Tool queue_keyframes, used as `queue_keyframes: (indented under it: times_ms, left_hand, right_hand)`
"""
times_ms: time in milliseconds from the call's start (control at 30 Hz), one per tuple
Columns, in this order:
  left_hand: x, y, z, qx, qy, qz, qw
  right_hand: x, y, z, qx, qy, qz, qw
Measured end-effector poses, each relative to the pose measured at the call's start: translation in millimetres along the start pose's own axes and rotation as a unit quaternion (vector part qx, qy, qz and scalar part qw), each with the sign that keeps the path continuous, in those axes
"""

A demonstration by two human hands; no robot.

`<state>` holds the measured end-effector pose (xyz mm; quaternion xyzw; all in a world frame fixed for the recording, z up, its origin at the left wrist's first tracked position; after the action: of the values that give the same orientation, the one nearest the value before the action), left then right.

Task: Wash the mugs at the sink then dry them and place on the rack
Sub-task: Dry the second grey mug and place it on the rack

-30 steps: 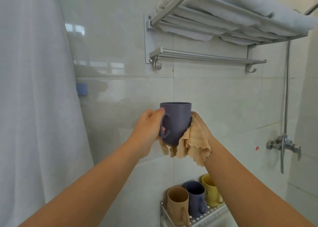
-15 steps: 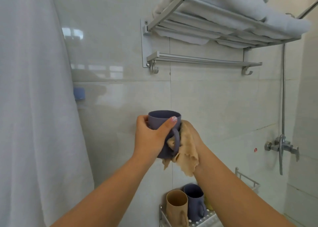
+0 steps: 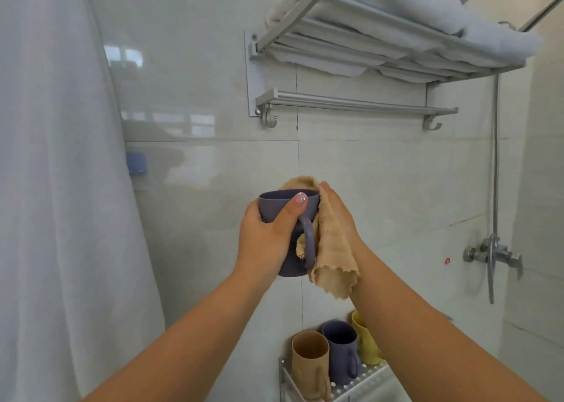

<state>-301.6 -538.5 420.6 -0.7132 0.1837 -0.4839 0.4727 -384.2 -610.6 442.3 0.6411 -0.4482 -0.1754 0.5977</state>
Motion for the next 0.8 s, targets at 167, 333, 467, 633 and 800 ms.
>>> queue_keyframes:
  times_ms: [167,333,467,633,800]
  left_hand:
    - [7.5,1.4,9.6,0.079,-0.080,-0.010,0.994]
    - [11.0,5.2,16.7,0.100,-0.117,0.048,0.987]
    - [10.9,2.4,9.3,0.068,-0.057,0.106,0.990]
    - [10.3,-2.0,14.9,0.031,0.058,0.130,0.989]
    - [10.3,-0.7,10.6,-0.028,0.132,0.079,0.988]
  right_hand:
    - [-27.3,-22.8,-11.6,0.052,0.043,-0.039,0.997]
    - [-39.9,-23.9,-27.0,-0.227,-0.062,0.237,0.943]
    - [-42.5,-29.4,-24.7,-0.368,-0.148,0.269,0.878]
    - [-24.4,-6.0,10.3,-0.330,-0.158,0.230,0.902]
    - [-18.3,0.7,12.8,-0.363,-0.104,0.259,0.889]
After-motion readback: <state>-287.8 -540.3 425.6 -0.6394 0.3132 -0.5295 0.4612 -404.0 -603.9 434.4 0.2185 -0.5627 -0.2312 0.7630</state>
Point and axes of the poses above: each hand's wrist, its own x-axis towards the middle knuckle, its own z-axis out of the back of the hand, y = z × x, the point moved 3 cm from there along x, towards the middle knuckle, and after that the axes turned 9 degrees about y, right-handed, at the moved point
